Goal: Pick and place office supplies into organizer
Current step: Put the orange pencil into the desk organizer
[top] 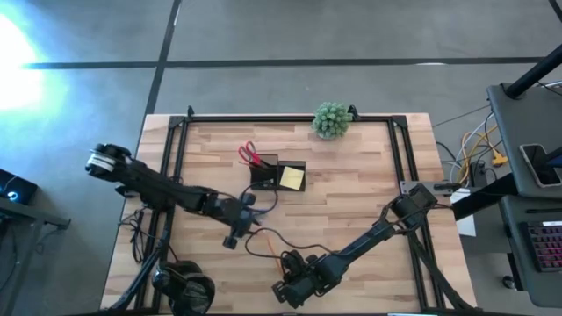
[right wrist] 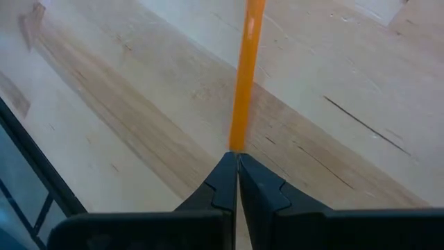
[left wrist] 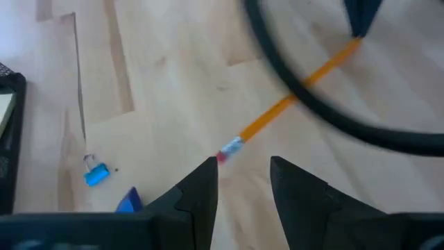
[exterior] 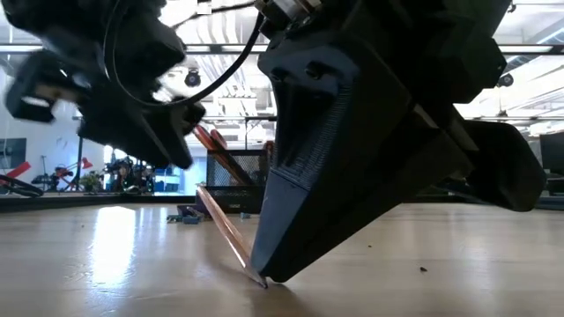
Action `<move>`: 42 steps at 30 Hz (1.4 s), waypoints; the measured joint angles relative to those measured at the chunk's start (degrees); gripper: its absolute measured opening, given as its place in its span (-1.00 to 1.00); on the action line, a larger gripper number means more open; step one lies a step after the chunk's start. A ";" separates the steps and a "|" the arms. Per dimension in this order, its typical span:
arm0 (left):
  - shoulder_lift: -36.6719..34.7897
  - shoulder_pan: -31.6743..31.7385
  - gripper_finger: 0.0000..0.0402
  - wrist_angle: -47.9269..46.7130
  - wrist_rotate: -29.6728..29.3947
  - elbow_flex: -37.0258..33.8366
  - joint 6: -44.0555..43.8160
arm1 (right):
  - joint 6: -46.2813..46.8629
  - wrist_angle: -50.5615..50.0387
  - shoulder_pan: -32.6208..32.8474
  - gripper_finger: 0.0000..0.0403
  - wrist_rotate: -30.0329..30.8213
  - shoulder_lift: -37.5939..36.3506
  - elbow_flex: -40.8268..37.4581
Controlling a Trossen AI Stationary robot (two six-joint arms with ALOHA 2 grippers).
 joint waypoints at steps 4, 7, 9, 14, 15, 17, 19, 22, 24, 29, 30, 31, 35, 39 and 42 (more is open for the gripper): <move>4.60 1.39 -0.41 3.59 3.36 0.37 0.47 | 0.13 0.01 0.00 -0.96 -0.31 0.00 0.00; 6.87 1.39 -0.41 3.62 4.56 1.48 0.57 | 0.11 0.03 0.01 -0.96 -1.03 -0.09 0.00; 7.56 1.41 -0.41 3.61 4.71 1.75 1.71 | 0.11 0.04 0.04 -0.96 -1.05 -0.09 0.00; 6.95 1.88 -0.41 3.75 4.92 1.97 5.58 | 0.04 0.01 0.02 -0.96 -1.50 -0.09 -0.02; 6.67 2.15 -0.41 3.95 4.99 1.97 6.02 | -0.01 0.00 0.02 -0.96 -1.49 -0.09 -0.02; 6.17 2.63 -0.41 3.63 4.67 1.97 6.25 | -0.04 -0.05 0.02 -0.96 -1.49 -0.09 -0.02; 6.10 2.98 -0.41 4.05 4.53 1.97 6.37 | -0.16 -0.17 0.02 -0.96 -1.51 -0.09 -0.02; 6.10 3.38 -0.41 3.95 4.62 1.97 7.31 | -0.57 -0.27 0.02 -0.96 -1.84 -0.09 -0.02; 6.27 3.52 -0.41 4.09 4.64 2.01 9.00 | -0.98 -0.33 0.02 -0.96 -2.36 -0.09 -0.02; 6.78 3.53 -0.41 4.13 5.69 2.03 9.61 | -1.20 -0.47 0.02 -0.96 -2.60 -0.11 -0.02; 6.83 3.53 -0.41 4.06 5.78 2.03 9.60 | -1.41 -0.51 0.02 -0.96 -2.62 -0.11 -0.02; 6.86 3.53 -0.41 4.08 5.94 2.03 9.61 | -1.58 -0.55 0.02 -0.96 -2.62 -0.11 -0.02; 6.84 3.53 -0.41 4.10 6.10 2.03 10.66 | -2.49 -0.59 0.00 -0.96 -2.98 -0.11 -0.02; 6.85 3.53 -0.41 4.18 6.15 2.03 13.08 | -2.67 -0.60 0.00 -0.96 -3.07 -0.11 -0.02; 6.84 3.56 -0.41 4.23 6.13 2.03 14.33 | -2.71 -0.68 0.00 -0.96 -3.56 -0.11 -0.02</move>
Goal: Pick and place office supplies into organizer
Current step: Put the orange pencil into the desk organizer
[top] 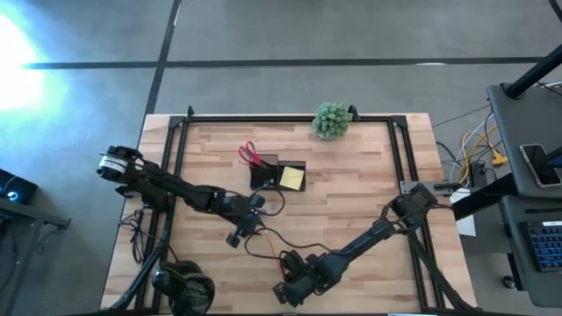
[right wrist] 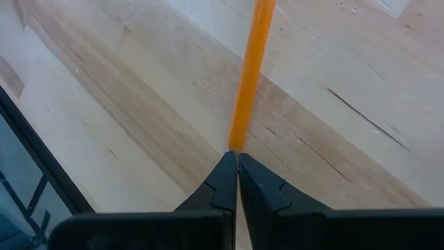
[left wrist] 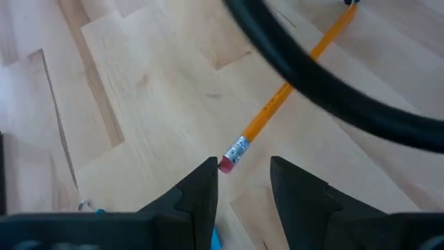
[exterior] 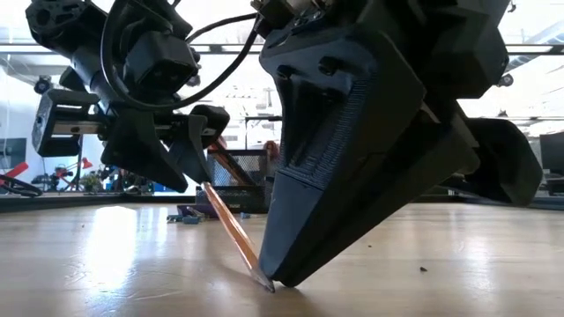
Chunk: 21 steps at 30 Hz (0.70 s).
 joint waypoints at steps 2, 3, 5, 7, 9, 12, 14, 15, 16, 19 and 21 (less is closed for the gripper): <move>0.00 0.08 -0.41 0.00 -0.02 0.00 1.02 | -0.67 -0.06 0.00 -0.96 -0.70 0.00 0.00; 0.00 0.23 -0.41 0.20 0.01 0.00 1.36 | -0.91 -0.10 0.00 -0.96 -0.91 0.00 0.00; 0.00 0.51 -0.41 0.56 -0.19 0.01 2.65 | -1.07 -0.13 0.00 -0.96 -0.98 0.00 0.00; 0.02 0.74 -0.41 0.59 -0.47 0.48 4.00 | -1.22 -0.13 0.00 -0.96 -1.02 0.00 0.00; 0.00 1.17 -0.41 0.83 -0.67 1.33 4.20 | -1.25 -0.14 0.00 -0.96 -1.08 0.00 0.00; 0.02 1.84 -0.41 0.58 -0.68 2.41 5.41 | -1.44 -0.15 0.00 -0.96 -1.27 0.00 0.00; 0.02 2.16 -0.41 -0.01 -0.56 2.85 6.69 | -1.72 -0.17 0.00 -0.96 -1.59 0.00 0.00; 0.24 2.23 -0.41 -0.47 -0.37 3.18 7.21 | -2.01 -0.21 0.00 -0.96 -1.77 0.00 0.00; 0.39 2.27 -0.41 -1.33 -0.34 3.54 7.72 | -2.25 -0.31 0.00 -0.96 -1.91 0.00 0.00; 0.84 2.29 -0.41 -3.76 0.53 3.86 8.41 | -2.27 -1.11 0.00 -0.96 -2.00 0.00 0.01; 1.66 2.29 -0.41 -3.58 1.13 4.11 8.41 | -2.27 -1.31 0.00 -0.96 -2.03 0.00 0.04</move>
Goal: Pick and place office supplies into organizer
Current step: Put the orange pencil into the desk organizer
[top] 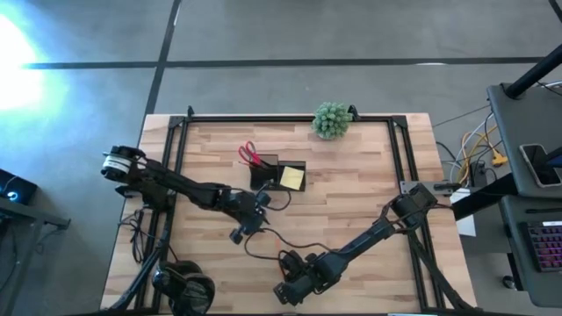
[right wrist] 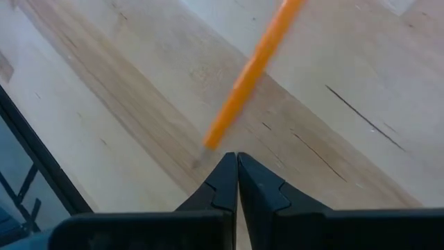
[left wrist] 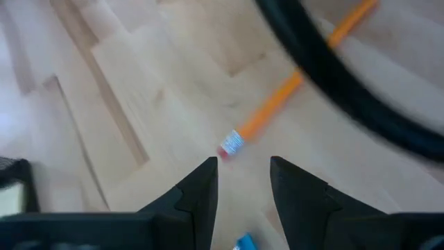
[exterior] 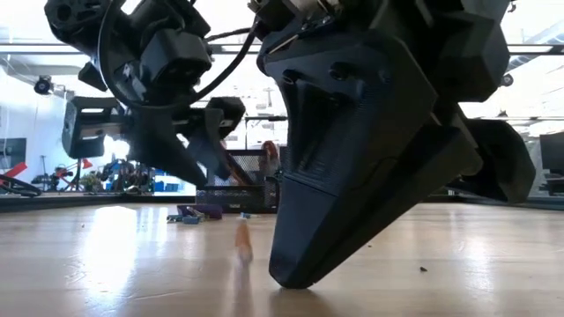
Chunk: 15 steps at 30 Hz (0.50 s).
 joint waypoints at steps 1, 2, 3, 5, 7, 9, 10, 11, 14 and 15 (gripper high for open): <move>0.13 0.00 -0.41 -0.28 0.02 -0.09 0.02 | 0.00 -0.06 0.00 -0.96 0.00 0.00 0.00; 0.41 0.00 -0.41 -0.09 0.04 -0.11 0.02 | -0.02 -0.08 0.00 -0.96 0.00 0.00 0.00; 0.82 0.00 -0.41 0.33 0.06 -0.06 0.00 | -0.02 -0.10 0.00 -0.96 0.00 0.00 0.00; 1.21 -0.02 -0.41 -0.31 0.05 -0.11 -0.15 | -0.02 -0.15 0.00 -0.96 0.00 0.00 0.00; 1.43 -0.02 -0.41 -0.26 0.06 0.06 -0.11 | -0.01 -0.20 0.02 -0.96 -0.02 0.00 0.00; 1.51 0.00 -0.41 -0.02 0.05 0.37 -0.13 | 0.94 -0.28 0.12 -0.96 -0.03 -0.04 0.00; 1.47 0.00 -0.41 -0.12 0.05 0.39 -0.13 | 1.96 -0.52 0.23 -0.96 -0.23 -0.30 -0.02; 1.47 0.02 -0.41 -0.13 0.05 0.53 -0.14 | 2.85 -0.82 0.37 -0.96 -0.35 -0.52 -0.06; 1.44 0.02 -0.41 -0.39 0.10 0.74 -0.26 | 4.92 -1.49 1.38 -0.96 0.53 -1.32 0.06; 1.42 0.02 -0.41 -0.57 0.12 0.74 -0.27 | 5.32 -1.33 1.65 -0.96 0.80 -1.41 0.41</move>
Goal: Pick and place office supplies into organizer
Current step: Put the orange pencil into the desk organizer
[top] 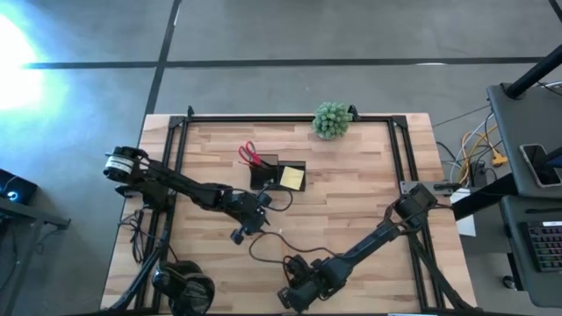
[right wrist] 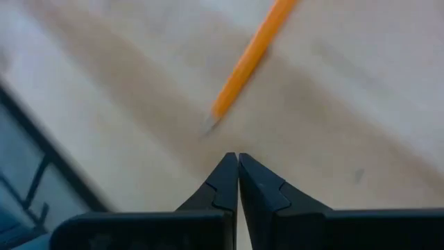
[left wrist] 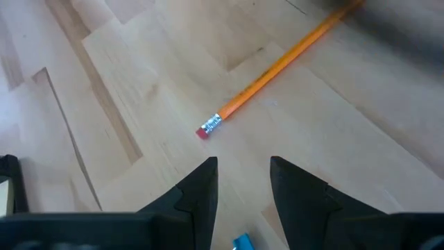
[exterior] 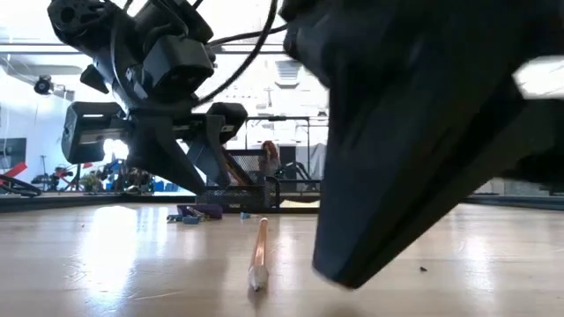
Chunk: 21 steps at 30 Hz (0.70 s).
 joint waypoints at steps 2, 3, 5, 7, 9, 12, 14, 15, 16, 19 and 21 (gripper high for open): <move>0.00 0.00 -0.41 -0.11 0.02 0.00 -0.02 | 0.90 0.68 0.39 -0.96 0.14 -0.27 0.49; 0.00 0.00 -0.41 -0.15 0.02 0.00 -0.04 | 1.26 1.48 0.44 -0.96 0.14 -0.35 0.51; 0.00 0.00 -0.41 -0.39 0.02 0.00 -0.04 | 1.39 3.22 0.26 -0.96 0.29 -0.36 0.41; 0.00 0.00 -0.41 -1.02 0.02 0.02 -0.06 | 1.20 3.31 -0.10 -0.96 1.41 -0.34 0.29; 0.00 0.00 -0.41 -1.59 0.02 0.00 -0.10 | 0.60 3.45 -0.74 -0.96 2.05 -0.34 0.29; 0.00 0.00 -0.41 -1.60 0.02 0.00 -0.49 | -0.79 3.86 -1.78 -0.96 2.06 -0.36 0.10; 0.00 0.00 -0.41 -1.58 0.00 0.00 -1.50 | -1.32 3.81 -2.28 -0.96 2.06 -0.30 -0.21; 0.00 0.00 -0.41 -1.57 -0.01 0.00 -1.55 | -1.69 3.87 -2.51 -0.96 2.06 -0.24 -0.26; 0.00 0.00 -0.41 -1.57 -0.01 0.00 -1.55 | -2.06 4.14 -2.57 -0.96 1.98 -0.19 -0.28; -0.01 0.00 -0.41 -1.57 -0.02 0.00 -1.54 | -2.35 6.39 -2.70 -0.96 1.70 0.30 -0.28; -0.02 0.00 -0.41 -1.57 -0.03 0.06 -1.52 | -2.36 7.43 -2.62 -0.96 0.19 1.22 -0.32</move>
